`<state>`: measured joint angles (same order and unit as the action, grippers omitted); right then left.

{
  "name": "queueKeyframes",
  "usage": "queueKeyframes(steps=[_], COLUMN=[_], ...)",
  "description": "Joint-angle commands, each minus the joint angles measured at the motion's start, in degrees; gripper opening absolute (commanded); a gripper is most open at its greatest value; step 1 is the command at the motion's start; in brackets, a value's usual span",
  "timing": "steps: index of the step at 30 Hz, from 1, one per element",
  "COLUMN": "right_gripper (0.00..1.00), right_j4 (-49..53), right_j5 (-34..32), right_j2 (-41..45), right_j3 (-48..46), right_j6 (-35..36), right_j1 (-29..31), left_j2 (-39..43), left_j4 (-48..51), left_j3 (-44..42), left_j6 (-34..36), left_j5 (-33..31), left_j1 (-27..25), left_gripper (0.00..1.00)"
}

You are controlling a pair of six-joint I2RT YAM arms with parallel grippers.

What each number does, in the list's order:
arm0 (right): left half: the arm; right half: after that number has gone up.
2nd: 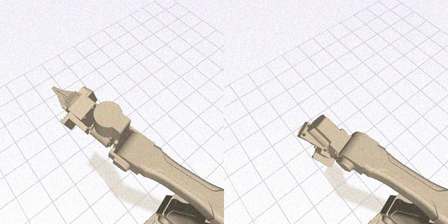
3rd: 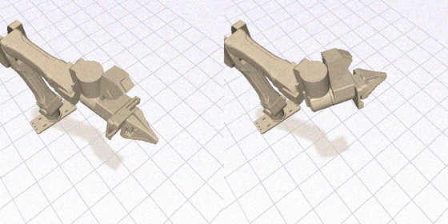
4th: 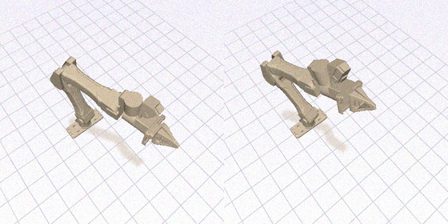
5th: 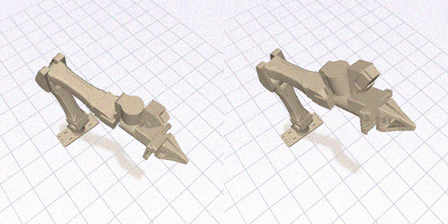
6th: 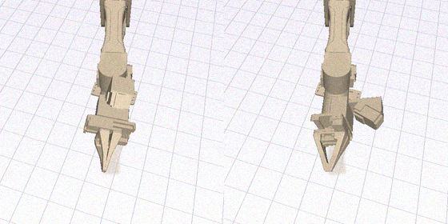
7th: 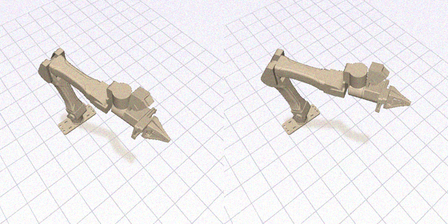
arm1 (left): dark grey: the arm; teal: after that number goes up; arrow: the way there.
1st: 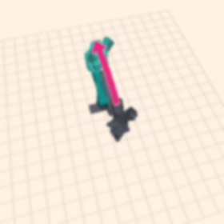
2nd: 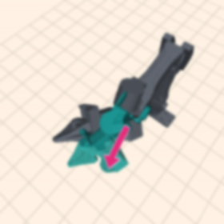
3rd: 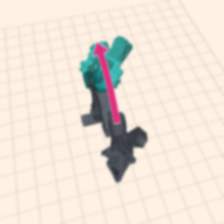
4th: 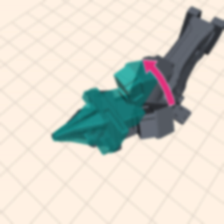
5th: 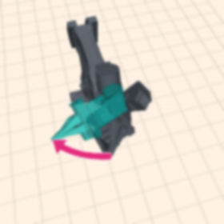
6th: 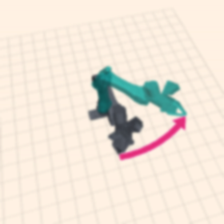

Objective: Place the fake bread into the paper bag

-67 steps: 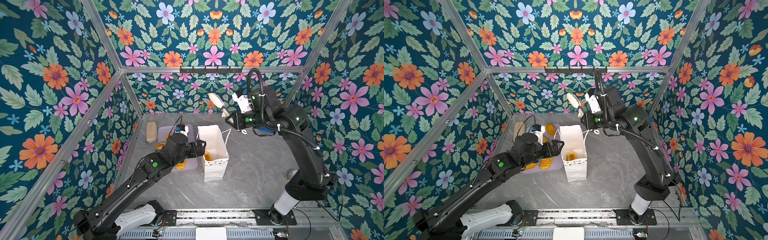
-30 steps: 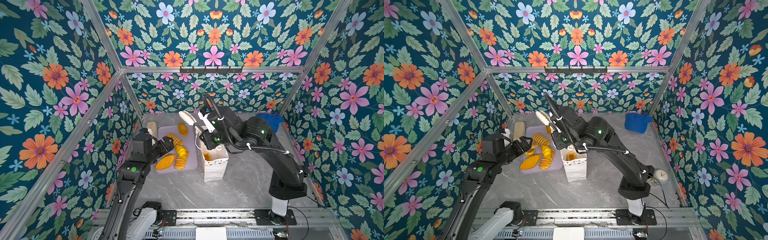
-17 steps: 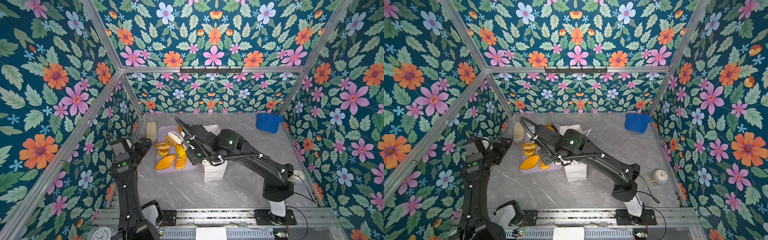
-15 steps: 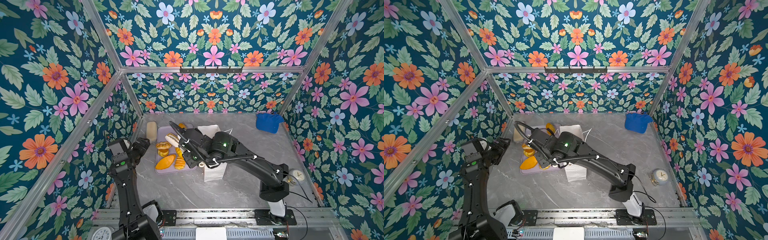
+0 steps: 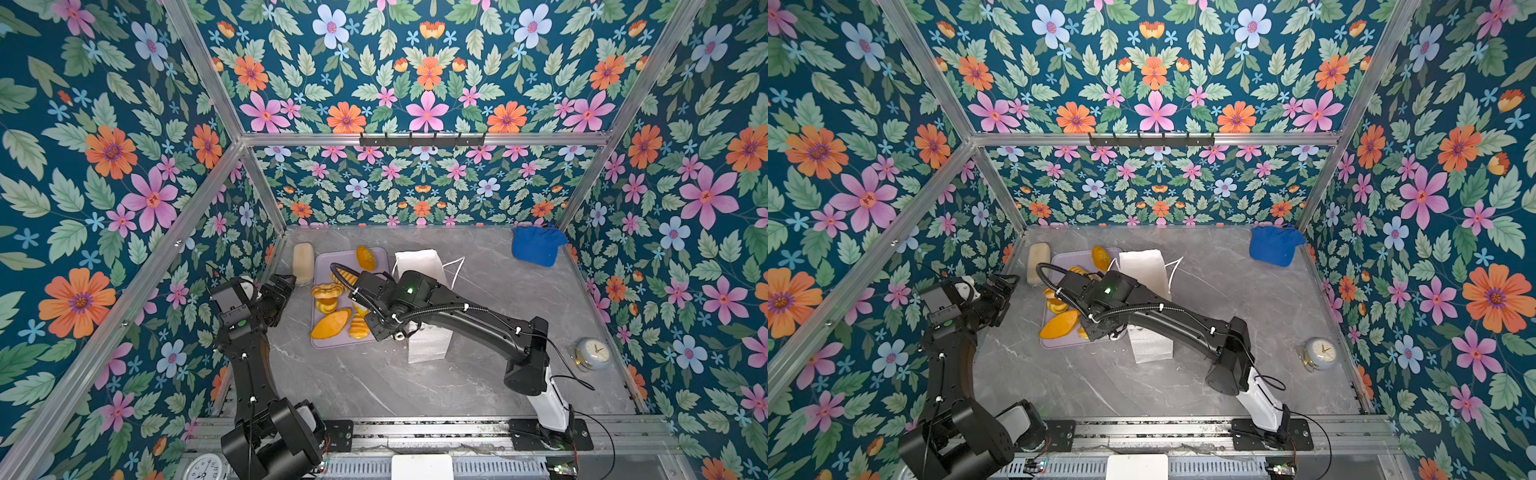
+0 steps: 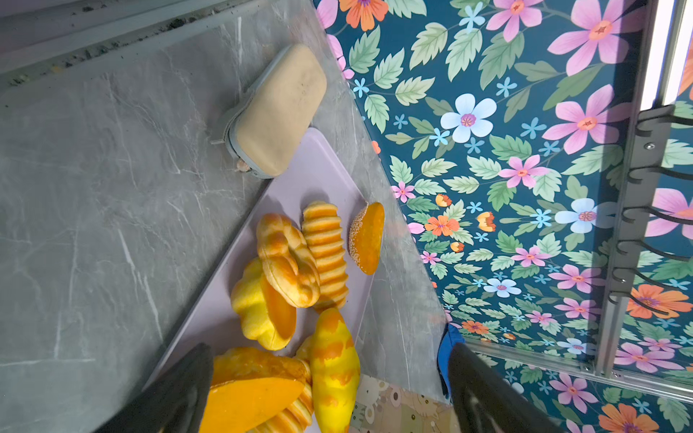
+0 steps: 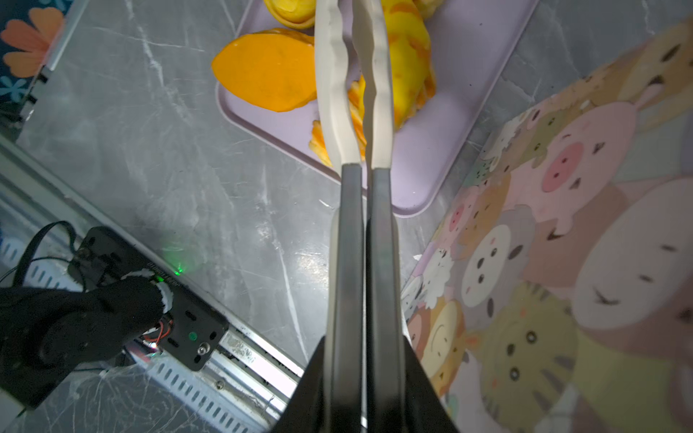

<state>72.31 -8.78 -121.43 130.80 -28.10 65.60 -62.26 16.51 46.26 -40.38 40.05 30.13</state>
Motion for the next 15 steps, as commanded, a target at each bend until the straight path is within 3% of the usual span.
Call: queueKeyframes(steps=[1, 15], right_gripper=[0.31, 0.36], right_j4=[-2.35, -1.94], right_j5=[1.73, 3.16], right_j2=[-0.02, -3.15], right_j3=[-1.43, -0.40], right_j6=[-1.44, -2.31], right_j1=[-1.05, -3.18], left_j2=[-0.02, 2.22], left_j4=[-2.34, -2.31], left_j3=[-0.36, -2.71], left_j6=[0.98, 1.89], left_j5=[2.15, 3.77], left_j1=[0.02, -1.46], left_gripper=[0.99, 0.99])
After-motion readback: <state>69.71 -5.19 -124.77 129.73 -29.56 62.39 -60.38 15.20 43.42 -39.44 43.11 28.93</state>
